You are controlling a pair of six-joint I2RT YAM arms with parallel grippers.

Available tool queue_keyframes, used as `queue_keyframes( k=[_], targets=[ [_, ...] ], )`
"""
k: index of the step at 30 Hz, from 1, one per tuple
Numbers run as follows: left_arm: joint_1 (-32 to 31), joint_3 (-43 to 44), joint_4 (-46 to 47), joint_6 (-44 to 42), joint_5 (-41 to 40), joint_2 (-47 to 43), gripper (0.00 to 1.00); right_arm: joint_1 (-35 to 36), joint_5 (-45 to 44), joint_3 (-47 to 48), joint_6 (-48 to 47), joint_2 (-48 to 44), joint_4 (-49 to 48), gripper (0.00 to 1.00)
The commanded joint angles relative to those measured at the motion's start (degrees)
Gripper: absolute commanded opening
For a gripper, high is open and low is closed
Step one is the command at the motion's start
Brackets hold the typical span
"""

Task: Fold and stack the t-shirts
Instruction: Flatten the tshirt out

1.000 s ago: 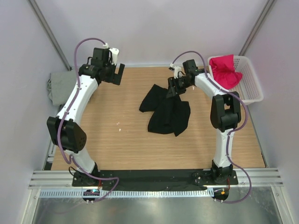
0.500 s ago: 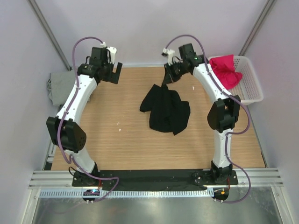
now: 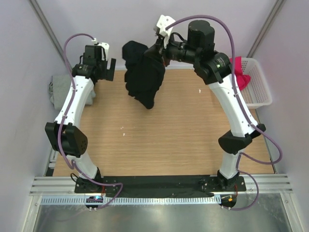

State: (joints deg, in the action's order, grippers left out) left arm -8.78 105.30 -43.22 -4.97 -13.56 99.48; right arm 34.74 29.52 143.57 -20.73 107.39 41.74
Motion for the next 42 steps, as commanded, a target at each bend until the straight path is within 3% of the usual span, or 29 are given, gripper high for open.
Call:
queue_keyframes(
  k=[1, 3, 6, 10, 13, 14, 17, 21, 28, 30, 33, 35, 37, 38, 40, 41, 42],
  targets=[
    [0.07, 0.26, 2.70, 0.66, -1.99, -2.80, 1.00, 0.24, 1.06, -2.75, -2.37, -4.12, -0.90, 0.01],
    [0.16, 0.26, 2.79, 0.75, -2.34, -2.98, 1.00, 0.15, 1.68, -10.82, -3.26, -5.96, 2.54, 0.01],
    [0.16, 0.61, 2.79, 0.23, -2.52, -3.33, 1.00, -0.72, -0.67, -14.89, -7.29, -7.71, 8.45, 0.01],
    [0.16, 0.17, 2.88, 0.05, -2.43, -3.59, 1.00, -11.07, -3.60, -21.83, 5.23, -10.90, -7.78, 0.01],
    [0.16, 0.52, 2.79, 0.14, -2.35, -2.98, 0.99, -17.32, -0.26, -10.97, 15.86, -4.94, -10.15, 0.01],
    [0.16, 0.79, 2.79, 0.14, -2.35, -2.63, 0.99, -18.56, 0.62, -5.02, 25.64, -3.61, -13.32, 0.01],
    [0.16, 1.40, 2.71, 0.31, -2.08, -2.27, 1.00, -20.15, 0.19, 7.72, 30.92, 1.05, -21.77, 0.01],
    [0.16, 1.40, 2.53, 0.49, -1.82, -2.27, 1.00, -18.58, 0.28, 5.69, 30.86, -0.60, -29.34, 0.01],
    [0.16, 1.58, 2.53, 0.93, -1.29, -1.75, 1.00, -14.26, 7.29, -17.60, 23.37, -2.01, -11.70, 0.01],
    [0.16, 1.84, 2.44, 0.93, -1.29, -1.83, 1.00, -13.74, 10.03, -17.98, 24.68, -2.97, -13.42, 0.01],
    [0.25, 1.40, 2.35, 0.67, -1.38, -2.54, 0.99, -12.25, 7.49, -14.98, 21.80, -2.37, -14.06, 0.01],
    [0.16, 1.05, 2.35, 0.58, -1.38, -2.45, 0.99, -11.19, 10.10, -12.37, 15.69, 0.43, -3.03, 0.01],
    [0.16, 1.14, 2.44, 0.49, -1.73, -2.36, 1.00, -11.80, 13.28, -7.71, 17.72, 3.16, 2.29, 0.01],
    [0.16, 1.31, 2.53, 0.49, -1.82, -2.28, 1.00, -12.50, 13.81, -8.65, 25.57, 2.22, -1.79, 0.01],
    [0.16, 1.23, 2.53, 0.32, -1.99, -2.36, 1.00, -14.87, 12.23, -13.64, 32.66, -2.07, -14.50, 0.01],
    [0.16, 1.23, 2.62, 0.40, -1.91, -2.28, 1.00, -14.44, 12.67, -18.80, 32.77, -2.80, -14.84, 0.01],
    [0.16, 1.40, 2.62, 0.40, -1.82, -2.19, 1.00, -11.83, 12.93, -19.72, 24.51, -2.63, -5.97, 0.01]
  ],
)
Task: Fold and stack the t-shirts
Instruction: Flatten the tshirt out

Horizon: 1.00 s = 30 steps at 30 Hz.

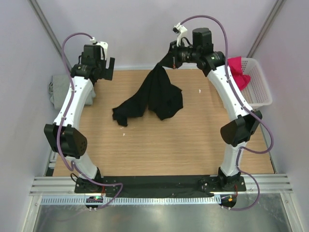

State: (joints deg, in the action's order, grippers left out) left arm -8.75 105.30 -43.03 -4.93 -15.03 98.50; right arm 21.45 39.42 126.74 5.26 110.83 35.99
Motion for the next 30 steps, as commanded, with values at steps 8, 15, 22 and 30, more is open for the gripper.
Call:
queue_keyframes(
  k=[8, 15, 22, 30],
  targets=[
    [0.14, 0.88, 1.81, 0.97, 1.23, -0.76, 1.00, 5.97, 8.66, -12.58, -13.33, -3.61, 13.74, 0.47],
    [0.14, -1.75, 0.75, 0.97, 2.81, -1.29, 1.00, -2.63, -1.44, -8.97, -8.07, 4.90, 9.11, 0.63],
    [0.05, -11.15, -2.24, 4.40, 9.22, -4.97, 1.00, -8.88, -2.42, -6.16, -7.63, 17.75, 8.22, 0.62],
    [0.14, -15.82, -3.12, 4.49, 9.32, -7.18, 1.00, -10.64, -1.36, -0.45, -6.93, 28.03, 7.78, 0.56]
  ],
)
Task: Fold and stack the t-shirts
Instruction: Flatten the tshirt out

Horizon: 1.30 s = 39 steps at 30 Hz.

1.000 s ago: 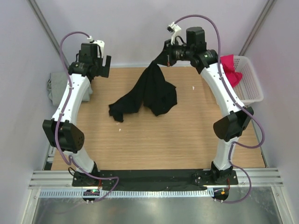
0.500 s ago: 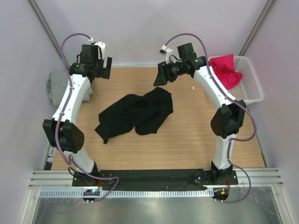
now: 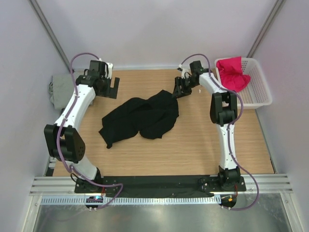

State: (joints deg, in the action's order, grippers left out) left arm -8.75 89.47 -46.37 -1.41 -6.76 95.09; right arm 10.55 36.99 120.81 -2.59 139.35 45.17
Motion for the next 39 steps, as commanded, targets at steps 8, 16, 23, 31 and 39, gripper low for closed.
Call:
queue_keyframes(
  k=[8, 16, 23, 31, 39],
  targets=[
    [0.05, 1.49, 0.31, 0.53, 0.35, -2.28, 1.00, -0.70, 0.80, 5.92, 1.01, 3.12, -1.66, 0.55],
    [0.05, 5.27, 0.49, 0.71, 0.17, 1.41, 1.00, -1.05, 0.71, 5.40, 1.10, 3.47, -1.66, 0.50],
    [-0.21, 7.30, 0.67, 0.88, 0.26, 3.08, 1.00, -1.23, 0.62, 5.13, 0.92, 4.26, -1.66, 0.50],
    [-0.39, 7.03, 0.75, 0.71, -0.27, 3.09, 1.00, -1.32, 1.68, 4.61, 1.10, 5.14, -1.75, 0.42],
    [-0.47, 6.24, 0.93, 0.71, -0.62, 2.91, 1.00, -1.23, 1.24, 4.60, 0.92, 4.27, -1.84, 0.11]
  ],
)
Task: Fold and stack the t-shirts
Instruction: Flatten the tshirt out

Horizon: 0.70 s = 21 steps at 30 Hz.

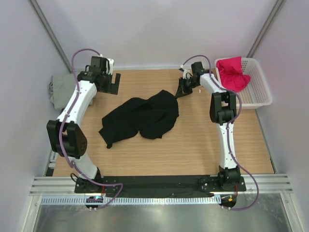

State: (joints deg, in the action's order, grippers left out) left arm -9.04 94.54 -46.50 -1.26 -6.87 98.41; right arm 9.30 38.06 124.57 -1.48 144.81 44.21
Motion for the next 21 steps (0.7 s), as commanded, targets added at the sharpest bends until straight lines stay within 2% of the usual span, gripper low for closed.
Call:
queue_keyframes(
  k=[1, 3, 12, 21],
  targets=[
    [-0.19, 1.17, 1.15, 0.55, -0.51, -0.33, 0.99, -0.07, 0.08, 0.85, -0.28, -1.37, -0.70, 0.06],
    [-0.19, 0.82, 1.32, 0.55, -0.60, -0.41, 1.00, 0.02, -0.09, 0.58, -0.37, -1.81, -0.70, 0.01],
    [-0.10, -4.71, 2.73, -1.20, -4.81, 0.11, 1.00, -0.69, 2.62, 2.60, 1.38, -7.08, -1.84, 0.01],
    [-0.10, -5.59, 3.08, -1.21, -6.31, 2.13, 1.00, -0.77, 4.48, 2.43, 2.97, -12.36, -2.72, 0.01]
  ],
)
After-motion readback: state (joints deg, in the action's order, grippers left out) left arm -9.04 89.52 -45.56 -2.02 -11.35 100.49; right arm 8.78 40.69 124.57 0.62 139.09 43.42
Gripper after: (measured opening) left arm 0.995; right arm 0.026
